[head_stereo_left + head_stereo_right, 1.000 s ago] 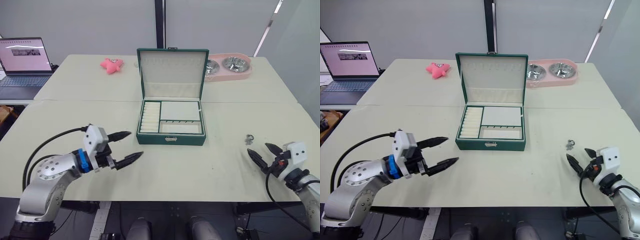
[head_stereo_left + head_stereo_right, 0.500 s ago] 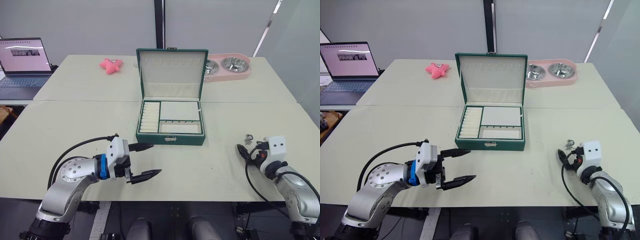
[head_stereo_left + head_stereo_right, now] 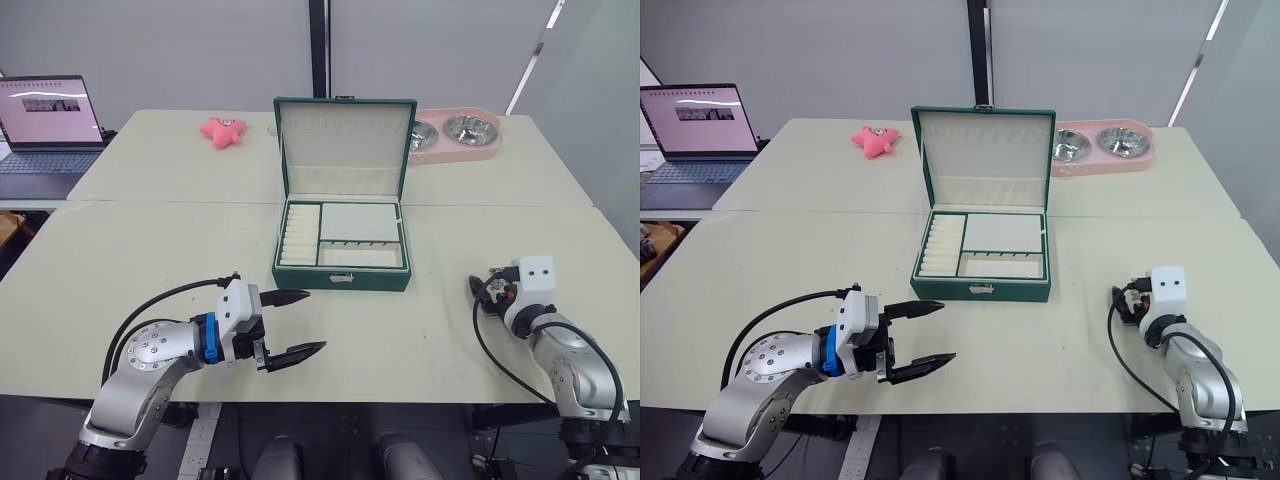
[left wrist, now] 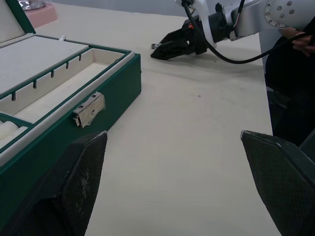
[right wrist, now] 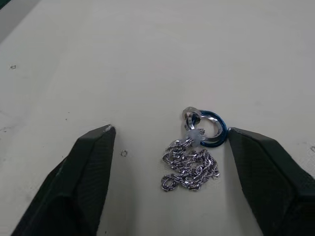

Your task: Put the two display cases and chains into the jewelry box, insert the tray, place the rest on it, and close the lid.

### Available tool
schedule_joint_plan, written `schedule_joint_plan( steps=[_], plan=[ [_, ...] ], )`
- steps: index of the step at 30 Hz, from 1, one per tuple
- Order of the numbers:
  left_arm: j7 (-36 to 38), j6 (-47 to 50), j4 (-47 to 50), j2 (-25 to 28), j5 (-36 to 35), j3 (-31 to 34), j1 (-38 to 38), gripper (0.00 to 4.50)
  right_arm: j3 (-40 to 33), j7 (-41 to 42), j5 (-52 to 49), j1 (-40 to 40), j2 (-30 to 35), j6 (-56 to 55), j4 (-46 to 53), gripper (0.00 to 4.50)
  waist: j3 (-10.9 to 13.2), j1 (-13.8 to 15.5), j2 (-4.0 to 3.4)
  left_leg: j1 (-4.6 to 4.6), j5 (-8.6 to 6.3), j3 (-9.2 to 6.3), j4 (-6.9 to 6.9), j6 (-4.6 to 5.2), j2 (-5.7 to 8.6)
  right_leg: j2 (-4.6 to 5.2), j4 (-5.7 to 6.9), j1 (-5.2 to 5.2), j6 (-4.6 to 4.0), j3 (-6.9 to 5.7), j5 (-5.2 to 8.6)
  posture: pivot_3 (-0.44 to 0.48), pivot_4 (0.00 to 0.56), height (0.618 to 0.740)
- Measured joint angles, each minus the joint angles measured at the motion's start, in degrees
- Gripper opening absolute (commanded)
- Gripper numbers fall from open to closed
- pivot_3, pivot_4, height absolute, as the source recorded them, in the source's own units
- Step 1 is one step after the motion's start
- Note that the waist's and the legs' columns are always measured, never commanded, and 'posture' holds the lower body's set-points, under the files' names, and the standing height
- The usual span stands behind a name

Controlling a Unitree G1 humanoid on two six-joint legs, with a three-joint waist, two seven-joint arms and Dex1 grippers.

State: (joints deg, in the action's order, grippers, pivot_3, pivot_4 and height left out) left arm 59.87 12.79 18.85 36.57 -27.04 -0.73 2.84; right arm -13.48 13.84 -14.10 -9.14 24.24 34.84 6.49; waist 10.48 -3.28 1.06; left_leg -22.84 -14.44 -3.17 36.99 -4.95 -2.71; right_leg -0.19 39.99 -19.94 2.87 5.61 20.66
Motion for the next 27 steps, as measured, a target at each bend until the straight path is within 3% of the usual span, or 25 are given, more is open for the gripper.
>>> schedule_joint_plan(
  steps=[11,27],
  plan=[
    [-0.2,-0.7,-1.8,-0.9,0.5,-0.3,1.8,4.50,-0.8,-1.1,0.0,0.7,0.0,1.7,0.3,0.43,-0.2,0.1,0.26,0.00,0.00,-0.06,-0.01,0.00,0.00,0.00,-0.02,0.05,0.00,-0.05,0.00,0.000,0.150,0.740],
    [-0.2,-1.0,-3.3,-2.0,0.7,-0.7,2.5,4.50,-0.8,0.5,0.1,2.1,0.0,-1.5,0.4,0.38,-0.4,0.2,0.38,0.00,0.00,-0.07,-0.02,0.00,0.00,0.00,-0.05,0.06,0.00,-0.06,0.00,0.000,0.150,0.740]
  ],
)
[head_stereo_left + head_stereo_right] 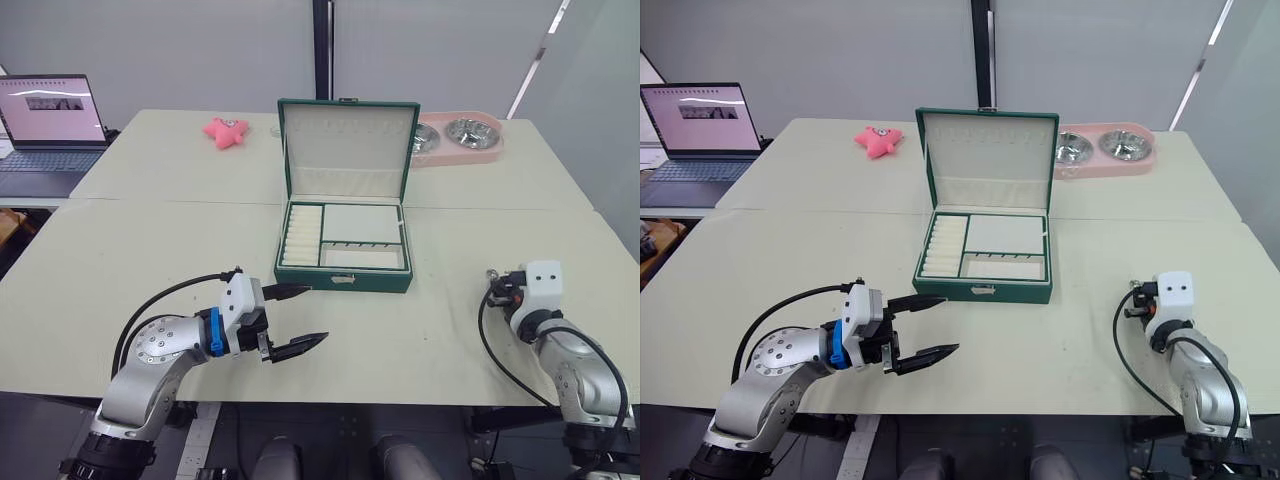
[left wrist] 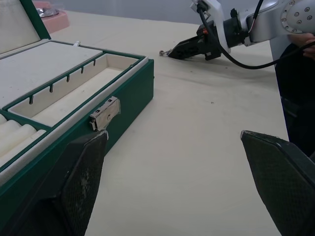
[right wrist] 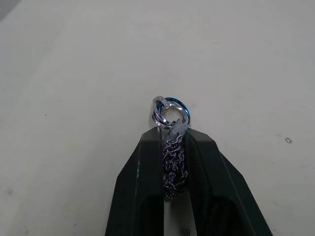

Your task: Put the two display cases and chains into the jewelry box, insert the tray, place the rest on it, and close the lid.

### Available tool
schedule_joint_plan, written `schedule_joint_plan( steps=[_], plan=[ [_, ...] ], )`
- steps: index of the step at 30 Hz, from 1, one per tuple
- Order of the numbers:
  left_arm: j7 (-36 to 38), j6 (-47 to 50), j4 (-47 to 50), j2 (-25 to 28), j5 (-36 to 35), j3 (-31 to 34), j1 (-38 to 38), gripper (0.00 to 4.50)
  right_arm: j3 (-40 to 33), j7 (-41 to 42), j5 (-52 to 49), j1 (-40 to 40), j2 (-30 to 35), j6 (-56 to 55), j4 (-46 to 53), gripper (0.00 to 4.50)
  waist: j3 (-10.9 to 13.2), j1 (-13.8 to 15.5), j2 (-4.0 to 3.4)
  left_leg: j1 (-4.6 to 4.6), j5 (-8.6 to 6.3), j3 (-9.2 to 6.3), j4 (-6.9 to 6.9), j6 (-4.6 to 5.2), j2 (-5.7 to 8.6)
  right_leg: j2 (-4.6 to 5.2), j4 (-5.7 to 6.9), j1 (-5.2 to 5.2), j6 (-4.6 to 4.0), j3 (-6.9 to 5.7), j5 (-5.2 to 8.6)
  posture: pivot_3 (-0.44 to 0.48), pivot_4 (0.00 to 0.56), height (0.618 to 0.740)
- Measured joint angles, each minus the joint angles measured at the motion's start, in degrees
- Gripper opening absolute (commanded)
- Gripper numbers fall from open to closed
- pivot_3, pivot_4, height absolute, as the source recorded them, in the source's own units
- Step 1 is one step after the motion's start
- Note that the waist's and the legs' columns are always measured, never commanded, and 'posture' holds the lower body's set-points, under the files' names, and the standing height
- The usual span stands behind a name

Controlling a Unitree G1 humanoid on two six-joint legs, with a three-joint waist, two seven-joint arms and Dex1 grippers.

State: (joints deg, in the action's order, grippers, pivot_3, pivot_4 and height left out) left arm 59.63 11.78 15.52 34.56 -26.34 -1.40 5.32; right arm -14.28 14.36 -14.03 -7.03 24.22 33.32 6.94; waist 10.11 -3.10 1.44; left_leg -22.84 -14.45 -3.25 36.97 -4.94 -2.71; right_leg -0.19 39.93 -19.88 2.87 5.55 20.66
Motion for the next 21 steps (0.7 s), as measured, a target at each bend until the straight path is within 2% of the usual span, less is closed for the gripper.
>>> schedule_joint_plan(
  steps=[5,12,21],
  plan=[
    [0.0,-0.1,0.0,-0.5,0.0,0.0,0.0,4.50,-0.1,2.3,-0.4,0.5,0.6,-1.0,0.2,0.36,0.0,-0.1,-0.01,0.00,0.00,0.01,0.00,0.00,0.00,-0.01,0.01,-0.02,0.00,0.01,0.00,0.000,0.150,0.740],
    [1.0,-2.0,-0.4,-0.9,0.0,-0.6,-0.1,4.50,0.1,9.2,-3.3,1.0,2.9,-1.4,3.4,0.03,0.1,-0.1,-0.22,-0.03,0.00,0.05,0.00,0.00,0.01,0.00,0.01,-0.06,0.00,0.05,0.00,0.000,0.150,0.740],
    [0.6,-8.4,-7.1,-3.3,0.4,1.3,-3.0,4.50,3.5,15.6,-8.9,-7.0,6.6,4.5,9.7,0.03,0.2,-0.1,-0.28,-0.08,0.00,0.02,0.00,0.00,0.00,0.01,0.01,-0.11,0.00,0.02,0.00,0.000,0.150,0.740]
  ],
)
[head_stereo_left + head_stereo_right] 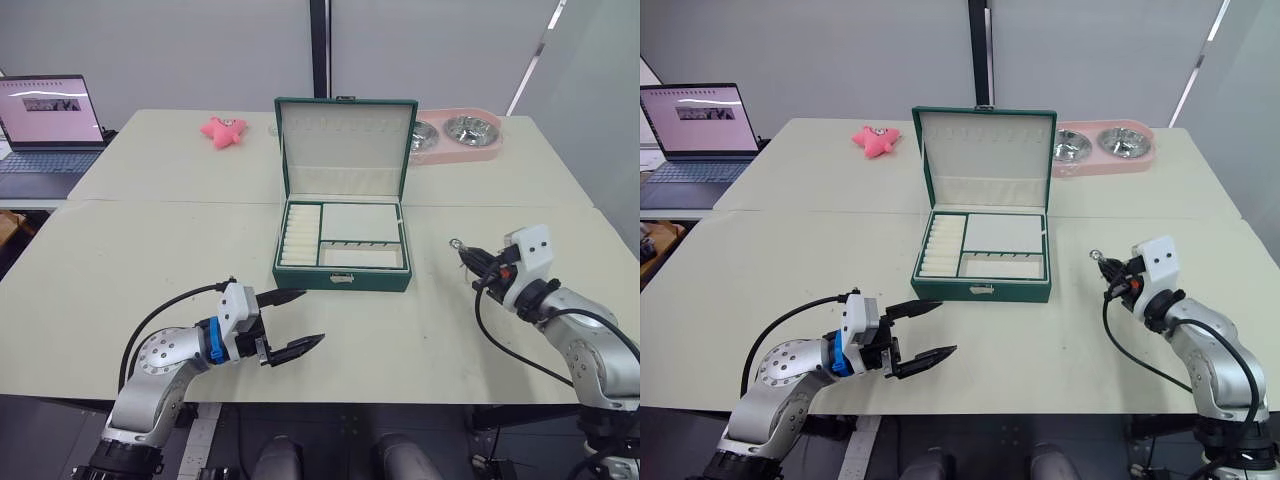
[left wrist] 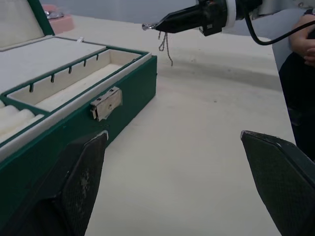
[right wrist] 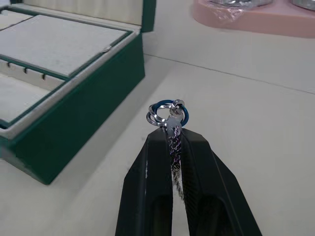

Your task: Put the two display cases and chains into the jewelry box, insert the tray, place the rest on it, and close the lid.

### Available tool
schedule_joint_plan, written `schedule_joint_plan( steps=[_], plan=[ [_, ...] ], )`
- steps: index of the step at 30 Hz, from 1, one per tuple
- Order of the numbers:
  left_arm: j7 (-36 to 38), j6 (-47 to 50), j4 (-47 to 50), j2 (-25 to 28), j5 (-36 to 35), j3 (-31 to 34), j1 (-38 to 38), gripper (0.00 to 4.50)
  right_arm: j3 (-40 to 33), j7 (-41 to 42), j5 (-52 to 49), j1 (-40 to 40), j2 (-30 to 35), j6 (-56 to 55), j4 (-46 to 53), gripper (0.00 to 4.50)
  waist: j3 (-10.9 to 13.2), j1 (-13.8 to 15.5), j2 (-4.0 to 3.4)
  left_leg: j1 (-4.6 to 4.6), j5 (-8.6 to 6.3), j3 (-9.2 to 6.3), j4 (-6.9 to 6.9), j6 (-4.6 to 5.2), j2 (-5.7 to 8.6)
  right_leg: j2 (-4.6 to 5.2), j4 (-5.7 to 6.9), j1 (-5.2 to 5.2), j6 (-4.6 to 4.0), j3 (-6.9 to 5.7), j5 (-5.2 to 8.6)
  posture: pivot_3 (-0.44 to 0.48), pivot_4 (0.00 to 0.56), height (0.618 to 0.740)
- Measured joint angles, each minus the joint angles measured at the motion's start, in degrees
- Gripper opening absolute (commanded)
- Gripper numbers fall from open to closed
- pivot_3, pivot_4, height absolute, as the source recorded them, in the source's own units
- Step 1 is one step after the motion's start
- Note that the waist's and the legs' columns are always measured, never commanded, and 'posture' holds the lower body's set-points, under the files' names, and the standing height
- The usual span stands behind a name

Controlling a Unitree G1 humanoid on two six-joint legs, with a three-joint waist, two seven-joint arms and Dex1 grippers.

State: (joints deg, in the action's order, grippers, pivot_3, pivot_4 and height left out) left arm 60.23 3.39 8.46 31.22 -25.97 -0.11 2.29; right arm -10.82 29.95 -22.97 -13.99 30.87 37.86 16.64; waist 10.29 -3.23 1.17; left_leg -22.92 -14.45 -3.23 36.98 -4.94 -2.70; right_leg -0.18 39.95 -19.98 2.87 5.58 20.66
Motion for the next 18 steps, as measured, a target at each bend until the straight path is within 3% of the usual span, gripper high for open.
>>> schedule_joint_plan(
  steps=[8,18],
  plan=[
    [-5.0,-0.3,2.7,-1.5,-0.6,3.9,-5.0,4.50,3.8,2.5,-3.5,-9.2,-0.3,4.0,0.5,0.03,0.0,0.0,0.00,-0.01,0.00,0.02,0.00,0.00,0.00,0.04,0.00,-0.03,0.00,0.01,0.00,0.000,0.150,0.740],
    [-12.5,2.2,12.2,-2.3,-2.3,7.3,-12.0,4.50,9.2,4.1,-5.3,-20.0,-5.2,4.6,-4.1,0.03,0.0,0.0,0.00,-0.03,0.00,0.01,0.00,0.00,0.01,0.08,0.00,-0.05,0.00,-0.02,0.00,0.000,0.150,0.740]
  ],
)
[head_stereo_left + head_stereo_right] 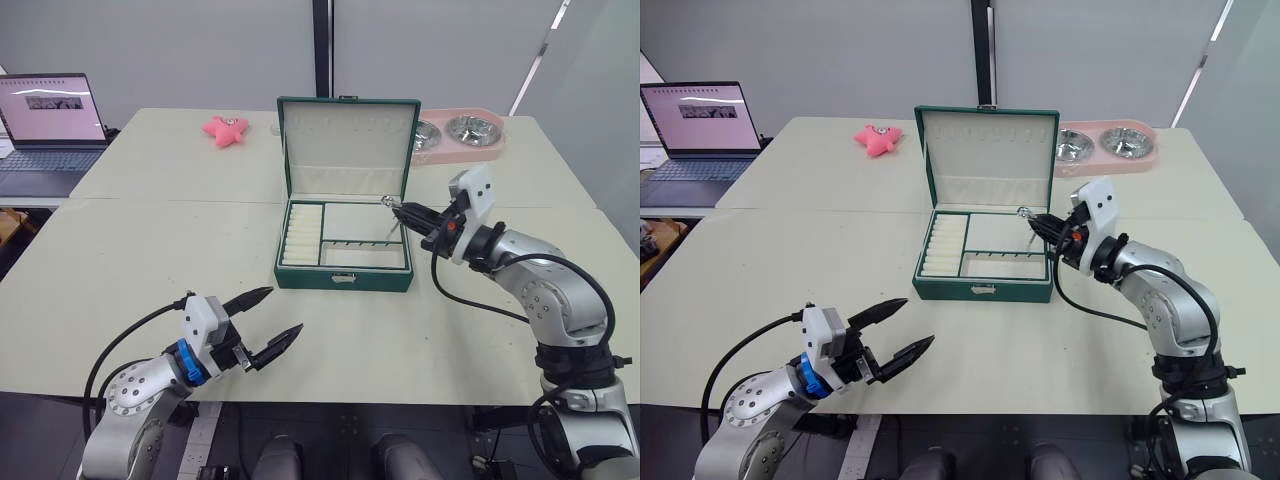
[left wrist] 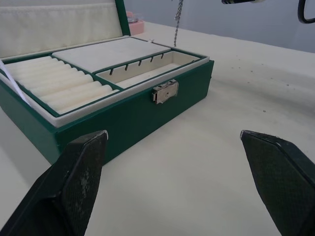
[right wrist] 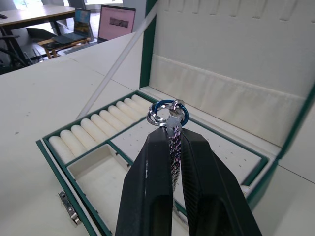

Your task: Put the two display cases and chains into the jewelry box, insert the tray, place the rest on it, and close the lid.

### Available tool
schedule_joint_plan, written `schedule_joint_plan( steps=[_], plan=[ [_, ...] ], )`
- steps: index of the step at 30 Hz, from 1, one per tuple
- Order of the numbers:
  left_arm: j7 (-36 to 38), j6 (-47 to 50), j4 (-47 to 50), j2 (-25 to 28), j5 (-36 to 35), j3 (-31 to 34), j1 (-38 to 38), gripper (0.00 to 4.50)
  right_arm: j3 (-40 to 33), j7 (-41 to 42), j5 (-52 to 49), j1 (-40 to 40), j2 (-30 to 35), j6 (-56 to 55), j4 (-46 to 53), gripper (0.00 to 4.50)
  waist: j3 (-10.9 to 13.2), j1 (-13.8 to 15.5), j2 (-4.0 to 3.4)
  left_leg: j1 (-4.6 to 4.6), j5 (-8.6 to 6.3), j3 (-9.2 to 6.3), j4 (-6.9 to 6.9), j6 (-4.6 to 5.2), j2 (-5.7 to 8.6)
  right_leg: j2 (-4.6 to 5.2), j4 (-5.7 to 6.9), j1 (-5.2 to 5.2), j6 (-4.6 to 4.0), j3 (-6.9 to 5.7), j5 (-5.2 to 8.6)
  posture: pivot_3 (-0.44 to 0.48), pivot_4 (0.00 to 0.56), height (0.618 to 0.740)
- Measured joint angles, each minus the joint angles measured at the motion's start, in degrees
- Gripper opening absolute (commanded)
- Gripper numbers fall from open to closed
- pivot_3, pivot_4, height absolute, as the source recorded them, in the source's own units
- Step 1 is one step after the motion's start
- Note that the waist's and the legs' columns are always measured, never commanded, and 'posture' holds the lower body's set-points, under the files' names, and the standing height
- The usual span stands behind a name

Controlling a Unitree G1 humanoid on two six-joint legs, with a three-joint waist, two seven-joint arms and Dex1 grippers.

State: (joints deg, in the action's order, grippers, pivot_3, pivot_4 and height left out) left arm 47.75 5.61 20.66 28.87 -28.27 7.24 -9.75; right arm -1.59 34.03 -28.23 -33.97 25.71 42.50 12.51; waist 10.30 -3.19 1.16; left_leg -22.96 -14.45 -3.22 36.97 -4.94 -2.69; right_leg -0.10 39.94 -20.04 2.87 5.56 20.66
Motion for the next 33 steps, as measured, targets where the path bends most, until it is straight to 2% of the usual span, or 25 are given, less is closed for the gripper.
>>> schedule_joint_plan(
  steps=[15,17,19,27,30,31,33],
  plan=[
    [-6.1,4.3,7.0,-0.1,-2.4,1.1,-3.3,4.50,5.9,4.4,2.5,-0.6,-1.1,-2.7,-4.4,0.03,0.0,0.0,0.00,0.01,0.00,0.01,-0.01,0.00,0.00,0.00,0.01,-0.02,0.00,0.00,0.00,0.000,0.150,0.740],
    [-6.7,4.5,7.1,-0.1,-2.5,1.1,-3.2,4.50,6.7,4.8,3.7,-0.1,-1.1,-3.6,-5.2,0.74,0.0,0.0,-0.01,0.01,0.00,0.02,-0.01,0.00,0.01,0.01,0.01,-0.02,0.00,0.00,0.00,0.000,0.150,0.740],
    [-7.1,5.1,7.3,-0.1,-2.8,1.1,-2.8,4.50,7.4,4.8,4.8,0.3,-1.0,-4.4,-6.2,1.11,0.0,0.0,-0.01,0.01,0.00,0.01,-0.01,0.00,0.01,0.00,0.01,-0.02,0.00,0.00,0.00,0.000,0.150,0.740],
    [-7.6,6.2,8.0,-0.1,-3.1,1.1,-1.3,4.50,7.3,5.7,5.4,0.8,-1.0,-4.6,-6.4,3.26,0.0,0.0,0.00,0.01,0.00,0.02,-0.01,0.00,0.01,0.00,0.00,-0.02,0.00,0.01,0.00,0.000,0.150,0.740],
    [-7.7,6.6,8.0,-0.1,-3.1,1.1,-1.1,4.50,7.2,5.9,5.3,1.5,-1.0,-4.5,-6.1,4.27,0.0,0.0,0.00,0.01,0.00,0.03,-0.01,0.00,0.01,0.00,0.00,-0.03,0.00,0.01,0.00,0.000,0.150,0.740],
    [-7.8,6.8,8.0,-0.1,-3.1,1.1,-1.0,4.50,7.1,5.9,5.3,1.6,-1.0,-4.5,-6.1,4.47,0.0,0.0,0.00,0.01,0.00,0.02,-0.01,0.00,0.00,0.00,0.00,-0.03,0.00,0.01,0.00,0.000,0.150,0.740],
    [-8.3,7.5,8.0,-0.1,-3.4,1.1,-0.6,4.50,6.6,5.9,4.8,1.9,-1.0,-4.5,-5.8,4.47,0.0,0.0,0.00,0.00,0.00,0.02,-0.01,0.00,0.01,0.00,0.00,-0.03,0.00,0.01,0.00,0.000,0.150,0.740]
  ],
)
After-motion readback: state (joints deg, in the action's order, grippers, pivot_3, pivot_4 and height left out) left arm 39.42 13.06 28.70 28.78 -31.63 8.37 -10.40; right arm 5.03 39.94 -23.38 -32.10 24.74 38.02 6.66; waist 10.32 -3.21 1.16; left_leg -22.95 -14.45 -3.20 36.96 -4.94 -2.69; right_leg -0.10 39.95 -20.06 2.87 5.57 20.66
